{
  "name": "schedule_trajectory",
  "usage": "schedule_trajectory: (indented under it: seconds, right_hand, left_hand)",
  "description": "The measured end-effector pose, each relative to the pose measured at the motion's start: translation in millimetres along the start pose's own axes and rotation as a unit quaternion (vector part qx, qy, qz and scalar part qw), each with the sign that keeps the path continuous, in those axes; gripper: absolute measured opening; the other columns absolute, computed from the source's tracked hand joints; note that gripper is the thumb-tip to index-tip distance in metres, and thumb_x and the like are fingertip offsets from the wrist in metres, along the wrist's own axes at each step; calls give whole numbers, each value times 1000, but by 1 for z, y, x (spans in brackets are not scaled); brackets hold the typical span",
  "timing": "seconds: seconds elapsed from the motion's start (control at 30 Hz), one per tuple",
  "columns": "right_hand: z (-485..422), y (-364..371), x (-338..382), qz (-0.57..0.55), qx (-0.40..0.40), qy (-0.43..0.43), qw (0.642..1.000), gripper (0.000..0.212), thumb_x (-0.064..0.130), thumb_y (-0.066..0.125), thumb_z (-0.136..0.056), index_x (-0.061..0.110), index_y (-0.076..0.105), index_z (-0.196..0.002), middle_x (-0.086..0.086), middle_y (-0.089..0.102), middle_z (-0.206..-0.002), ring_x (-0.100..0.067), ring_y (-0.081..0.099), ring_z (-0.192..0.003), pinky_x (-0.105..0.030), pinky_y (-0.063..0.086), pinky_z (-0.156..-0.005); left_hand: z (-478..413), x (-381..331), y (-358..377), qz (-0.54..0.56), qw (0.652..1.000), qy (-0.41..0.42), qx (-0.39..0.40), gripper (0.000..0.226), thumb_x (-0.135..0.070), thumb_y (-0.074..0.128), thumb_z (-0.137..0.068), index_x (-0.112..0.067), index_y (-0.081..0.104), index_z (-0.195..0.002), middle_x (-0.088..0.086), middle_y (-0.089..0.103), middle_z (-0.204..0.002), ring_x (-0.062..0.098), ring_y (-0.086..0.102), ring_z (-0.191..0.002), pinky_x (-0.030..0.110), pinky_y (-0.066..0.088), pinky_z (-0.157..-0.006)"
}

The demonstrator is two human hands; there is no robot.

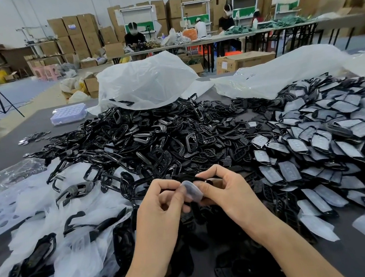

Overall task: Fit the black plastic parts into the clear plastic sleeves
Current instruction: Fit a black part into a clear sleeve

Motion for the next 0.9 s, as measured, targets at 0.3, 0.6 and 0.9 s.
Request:
schedule_trajectory:
  seconds: [0.3, 0.6, 0.9]
  right_hand:
    - [5, 8, 9, -18, 22, -13, 1000, 17, 13, 75, -91, 29, 74, -85, -7, 77, -79, -13, 72, -72, -21, 56, -67]
    - [4, 14, 7, -98, 46, -4, 994, 31, 40, 78, -78, 18, 75, -99, -10, 79, -91, -18, 75, -81, -23, 59, -73]
    - [2, 3, 7, -45, -3, -28, 999, 9, 13, 71, -94, 17, 73, -102, -7, 79, -85, -17, 75, -74, -21, 58, -66]
  left_hand:
    - [1, 0, -2, 3, 999, 1, -34, 9, -26, 63, -96, -28, 54, -99, -4, 70, -74, 11, 65, -63, 23, 52, -62]
    - [-2, 1, -2, 10, 1000, -16, -17, 11, -23, 58, -99, -21, 67, -92, -1, 66, -65, 10, 60, -59, 22, 51, -58]
    - [-1, 2, 6, 58, 998, -24, 21, 14, -21, 55, -100, -18, 68, -98, -1, 67, -72, 13, 61, -63, 23, 52, -59]
Point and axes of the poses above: each hand's wrist, its own z-axis away from the middle knuckle, its own y-axis out of the palm, x = y × z, the point moved 9 cm from there along -z, towards the middle knuckle
